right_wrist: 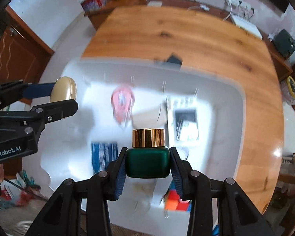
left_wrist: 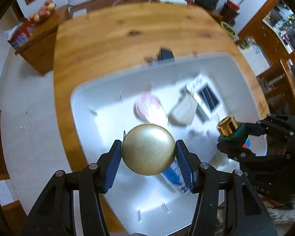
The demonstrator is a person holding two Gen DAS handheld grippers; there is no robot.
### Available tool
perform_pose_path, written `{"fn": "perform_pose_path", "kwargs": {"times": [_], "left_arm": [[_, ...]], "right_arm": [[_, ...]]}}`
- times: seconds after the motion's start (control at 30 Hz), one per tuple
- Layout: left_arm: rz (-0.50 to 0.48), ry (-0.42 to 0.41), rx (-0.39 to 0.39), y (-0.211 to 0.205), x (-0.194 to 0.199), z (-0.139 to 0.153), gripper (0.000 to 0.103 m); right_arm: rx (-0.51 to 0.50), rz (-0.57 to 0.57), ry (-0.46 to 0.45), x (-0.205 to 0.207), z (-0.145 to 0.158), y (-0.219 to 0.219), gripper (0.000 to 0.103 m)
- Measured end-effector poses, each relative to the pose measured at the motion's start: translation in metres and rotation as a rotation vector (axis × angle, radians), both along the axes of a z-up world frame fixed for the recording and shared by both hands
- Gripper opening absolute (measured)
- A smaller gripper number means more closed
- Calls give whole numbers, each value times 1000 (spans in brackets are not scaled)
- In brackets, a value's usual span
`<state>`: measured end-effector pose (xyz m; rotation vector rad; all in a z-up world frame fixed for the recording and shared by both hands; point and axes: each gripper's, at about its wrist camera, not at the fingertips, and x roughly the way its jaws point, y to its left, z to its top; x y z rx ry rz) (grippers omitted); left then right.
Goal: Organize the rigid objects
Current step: 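Carry the compact into the tray with the left tool while the right tool carries the bottle there, then open both tools to release the compact and bottle in the tray, then move the right tool out of the tray to the black charger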
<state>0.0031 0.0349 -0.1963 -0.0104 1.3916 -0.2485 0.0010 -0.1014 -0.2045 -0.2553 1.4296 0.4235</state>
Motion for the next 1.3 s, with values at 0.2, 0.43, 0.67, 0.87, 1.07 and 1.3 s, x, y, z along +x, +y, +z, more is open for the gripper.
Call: {"fn": "perform_pose_path", "kwargs": {"times": [0.2, 0.43, 0.67, 0.87, 1.07, 1.3], "left_arm": [[-18, 41, -19, -3, -13, -18, 59], [-26, 43, -17, -4, -18, -16, 89], [-23, 3, -18, 3, -20, -3, 89], [-24, -40, -34, 9, -21, 15, 89], [-34, -98, -25, 13, -21, 35, 89], [-42, -177, -11, 15, -19, 60, 89]], "right_arm": [[-30, -18, 45, -15, -18, 0, 41], [-19, -68, 46, -22, -11, -8, 60], [-18, -77, 6, -27, 7, -8, 61], [-24, -68, -31, -27, 20, -1, 61], [-23, -67, -64, -22, 35, 5, 61], [-19, -73, -106, -14, 56, 11, 61]]}}
